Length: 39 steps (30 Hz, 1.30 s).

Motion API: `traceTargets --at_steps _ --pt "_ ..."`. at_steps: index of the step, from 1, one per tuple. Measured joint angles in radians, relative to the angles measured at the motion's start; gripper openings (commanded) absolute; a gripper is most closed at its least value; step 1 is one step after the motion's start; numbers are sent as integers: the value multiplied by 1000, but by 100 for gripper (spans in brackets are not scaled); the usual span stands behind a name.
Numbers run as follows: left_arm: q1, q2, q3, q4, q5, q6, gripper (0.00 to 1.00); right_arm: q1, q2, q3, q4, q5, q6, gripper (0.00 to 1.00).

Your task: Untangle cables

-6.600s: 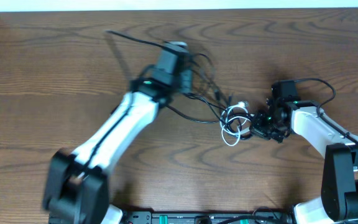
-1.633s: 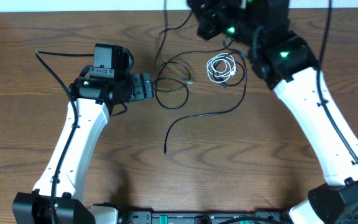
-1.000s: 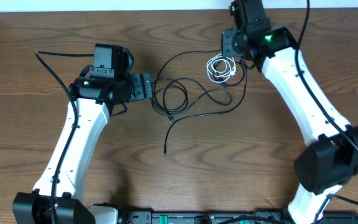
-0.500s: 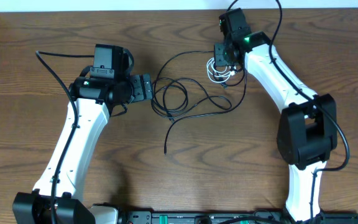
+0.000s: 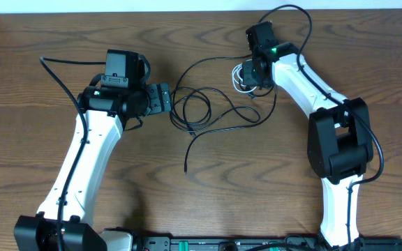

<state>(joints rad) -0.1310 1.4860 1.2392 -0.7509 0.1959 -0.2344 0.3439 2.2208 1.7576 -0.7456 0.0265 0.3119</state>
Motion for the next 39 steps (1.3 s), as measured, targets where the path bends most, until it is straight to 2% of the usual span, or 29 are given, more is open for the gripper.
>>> traceTargets --at_steps 8,12,15,21,27,31,34,39 --pt "0 0 0 -1 0 0 92 -36 -58 17 24 -314 14 1" --pt "0 0 0 -2 0 0 92 -116 -228 50 172 -516 51 1" --pt "0 0 0 -2 0 0 92 -202 -468 93 302 -638 106 1" --pt "0 0 0 -2 0 0 92 -230 -707 100 307 -695 90 1" --pt "0 0 0 -1 0 0 92 -230 -743 100 236 -669 69 1" --pt "0 0 0 6 10 0 96 -228 -738 98 190 -763 58 1" --pt "0 0 0 73 113 1 98 -205 -738 98 169 -894 45 2" --pt "0 0 -1 206 323 1 98 -176 -738 98 163 -955 45 2"
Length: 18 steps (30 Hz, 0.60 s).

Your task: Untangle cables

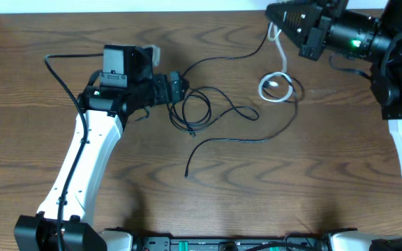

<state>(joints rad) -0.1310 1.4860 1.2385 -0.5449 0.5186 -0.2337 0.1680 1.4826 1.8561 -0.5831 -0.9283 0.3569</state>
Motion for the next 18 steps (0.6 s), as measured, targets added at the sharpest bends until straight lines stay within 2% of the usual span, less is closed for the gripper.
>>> traceTargets --at_steps 6,15,18 --pt "-8 13 0 136 201 -32 98 37 0 0 41 -61 15 1" --pt "-101 132 0 222 259 -55 98 56 -2 0 171 -142 98 1" --pt "-115 176 0 259 263 -56 82 56 -3 0 171 -149 108 1"
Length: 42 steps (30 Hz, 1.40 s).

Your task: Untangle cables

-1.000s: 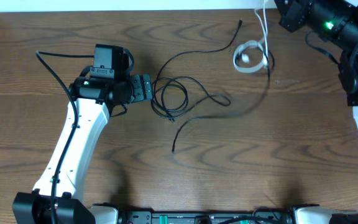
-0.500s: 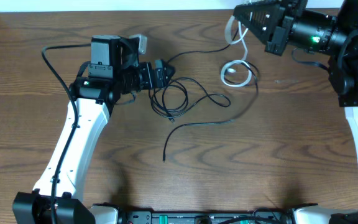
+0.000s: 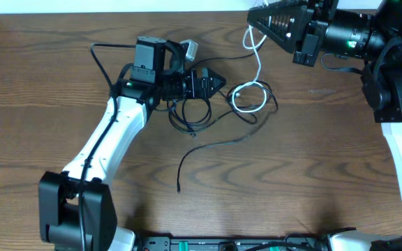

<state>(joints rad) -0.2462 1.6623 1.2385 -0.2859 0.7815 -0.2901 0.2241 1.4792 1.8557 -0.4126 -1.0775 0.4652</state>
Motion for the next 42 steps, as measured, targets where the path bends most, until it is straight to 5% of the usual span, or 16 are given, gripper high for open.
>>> traceTargets --at_steps 4,8,16,21,23,27,32,36,42 --pt "-27 41 0 17 1 0 75 0 -10 0 2 -3 3 1" --pt "-72 51 0 32 26 0 82 0 -16 0 3 -4 3 1" --pt "-79 52 0 189 364 3 93 0 -16 0 2 -5 6 2" --pt "-80 52 0 214 422 6 91 0 -16 0 3 -5 14 2" --pt "-85 52 0 216 425 16 76 0 -16 0 5 -5 18 2" --pt "-103 52 0 214 425 35 24 0 -16 0 6 -4 21 1" --pt "-94 52 0 169 425 47 8 -37 -16 0 -1 14 23 1" --pt "-50 52 0 124 425 51 8 -134 -17 1 -100 127 16 1" --pt "-6 52 0 65 425 53 8 -246 -18 1 -513 658 -41 1"
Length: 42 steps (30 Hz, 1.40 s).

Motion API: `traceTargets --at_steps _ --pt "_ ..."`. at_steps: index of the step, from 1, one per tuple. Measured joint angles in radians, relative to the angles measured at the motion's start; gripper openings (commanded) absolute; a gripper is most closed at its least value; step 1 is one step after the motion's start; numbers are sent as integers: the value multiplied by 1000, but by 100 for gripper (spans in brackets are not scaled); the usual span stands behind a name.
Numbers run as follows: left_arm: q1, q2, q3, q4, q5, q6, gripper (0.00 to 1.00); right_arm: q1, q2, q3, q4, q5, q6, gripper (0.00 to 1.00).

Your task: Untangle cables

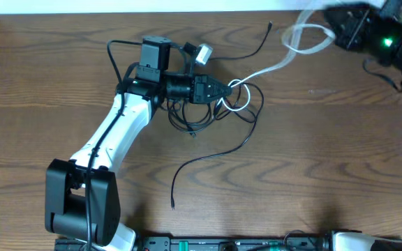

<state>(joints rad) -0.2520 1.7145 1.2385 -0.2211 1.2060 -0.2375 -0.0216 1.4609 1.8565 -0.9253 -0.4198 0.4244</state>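
A thin black cable [195, 123] lies coiled mid-table, its long tail ending near the front [173, 204] and another end at the back [269, 26]. A white cable [241, 97] loops through the coil and rises, blurred, to the upper right. My left gripper [224, 89] points right with its fingers closed to a point at the tangle, apparently pinching a black strand. My right gripper [331, 22] is blurred at the top right corner, shut on the white cable's raised end.
A wooden table [313, 160] carries everything. The left arm [117, 132] stretches from the front left across the table; the right arm fills the right edge. A white wall edge runs along the back.
The right gripper has moved right and back, drawing the white cable into a long stretched line. The left gripper sits slightly further right at the tangle. The black tail reaches nearer the front.
First the left gripper stood open left of the black coil while the right gripper was down at the white bundle. Then the right gripper was raised with the white cable hanging from it. Later the left gripper was shut at the coil; now the white cable is pulled taut.
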Motion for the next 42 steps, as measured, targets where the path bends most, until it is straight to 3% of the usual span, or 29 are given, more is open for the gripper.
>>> traceTargets --at_steps 3,6,7,9,10,14,19,22,29,35,42 --pt "1 0 0 -6 0 2 9 -15 39 -3 -164 329 0 1" --pt "1 0 0 -7 11 3 11 -16 101 -3 -221 469 -9 1" --pt "1 0 0 -6 19 3 11 -16 114 -3 -224 487 -11 6" --pt "0 0 0 -7 45 3 10 -16 149 -3 -258 531 -14 28" --pt "1 0 0 -7 56 3 10 -16 167 -3 -271 538 -15 31" --pt "1 0 0 -7 78 3 10 -16 230 -3 -288 414 -79 43" --pt "1 0 0 -11 49 3 10 10 282 -4 -364 -22 -320 57" --pt "1 0 0 -41 -14 3 10 54 283 -4 -423 -155 -400 58" --pt "1 0 0 -61 -122 3 10 216 283 -38 -476 -163 -410 60" --pt "1 0 0 -63 -139 2 9 315 283 -219 -252 -141 -237 58" --pt "1 0 0 -63 -137 2 9 366 286 -452 127 -129 -63 49"
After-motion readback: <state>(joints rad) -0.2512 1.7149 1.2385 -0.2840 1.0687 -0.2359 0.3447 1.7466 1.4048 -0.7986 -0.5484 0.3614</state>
